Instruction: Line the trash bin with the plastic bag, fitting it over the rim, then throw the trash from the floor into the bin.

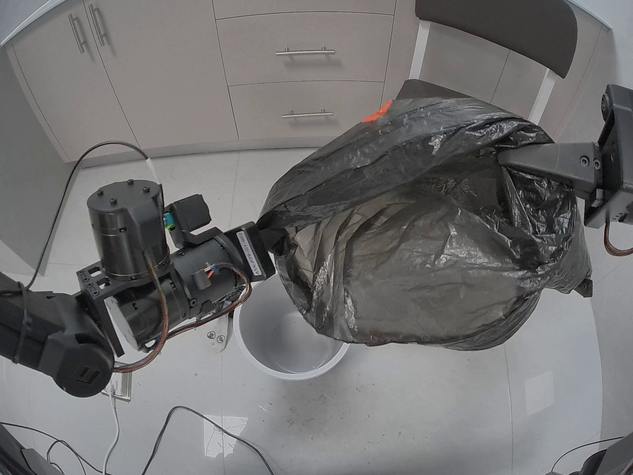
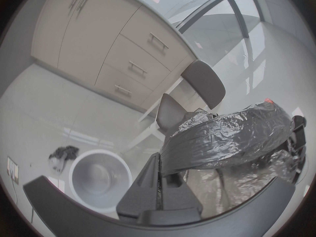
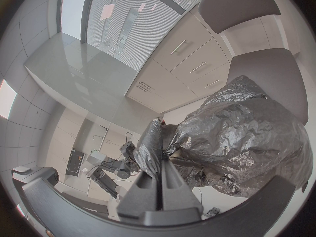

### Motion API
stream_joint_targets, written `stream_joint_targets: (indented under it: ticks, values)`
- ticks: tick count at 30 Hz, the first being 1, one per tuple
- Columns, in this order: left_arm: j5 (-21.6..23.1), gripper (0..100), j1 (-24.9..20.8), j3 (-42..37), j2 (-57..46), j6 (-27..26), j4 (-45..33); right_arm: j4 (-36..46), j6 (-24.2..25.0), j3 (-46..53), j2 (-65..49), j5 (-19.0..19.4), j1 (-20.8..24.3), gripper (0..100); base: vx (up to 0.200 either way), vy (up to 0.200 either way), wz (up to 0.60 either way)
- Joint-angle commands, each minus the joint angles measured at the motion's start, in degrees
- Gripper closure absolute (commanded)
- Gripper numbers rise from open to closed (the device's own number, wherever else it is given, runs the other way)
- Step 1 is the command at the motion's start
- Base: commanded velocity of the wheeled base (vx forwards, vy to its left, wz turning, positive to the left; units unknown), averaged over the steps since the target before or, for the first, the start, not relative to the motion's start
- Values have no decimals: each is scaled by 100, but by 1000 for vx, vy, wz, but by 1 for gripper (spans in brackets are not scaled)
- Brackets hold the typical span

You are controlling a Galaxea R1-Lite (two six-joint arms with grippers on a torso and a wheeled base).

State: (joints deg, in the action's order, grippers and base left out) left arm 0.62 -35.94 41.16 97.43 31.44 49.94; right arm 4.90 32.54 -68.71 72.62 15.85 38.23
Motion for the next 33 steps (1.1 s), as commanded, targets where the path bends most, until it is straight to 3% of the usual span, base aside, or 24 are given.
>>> stream_joint_targets:
  ticks: [1, 3, 8, 14, 19, 33]
  values:
    - [474, 100, -10, -345, -1112, 653, -837, 99, 33, -11, 86, 85, 53, 100, 0, 0, 0]
    - [887, 100, 17, -319, -1674, 1119, -1549, 275, 60, -38, 86, 419, 71, 100, 0, 0, 0]
    - [1256, 100, 166, -371, -2290, 1356, -2296, 529, 121, -2, 226, 1061, 79, 100, 0, 0, 0]
    - [1274, 100, 307, -635, -2518, 1374, -2560, 591, 113, 6, 516, 1078, 334, 100, 0, 0, 0]
    - [1300, 100, 676, -1039, -2509, 1374, -2560, 521, 42, 85, 1061, 1070, 422, 100, 0, 0, 0]
    - [1467, 100, 1607, -1171, -1877, 1382, -2920, 90, 113, -29, 2002, 823, 809, 100, 0, 0, 0]
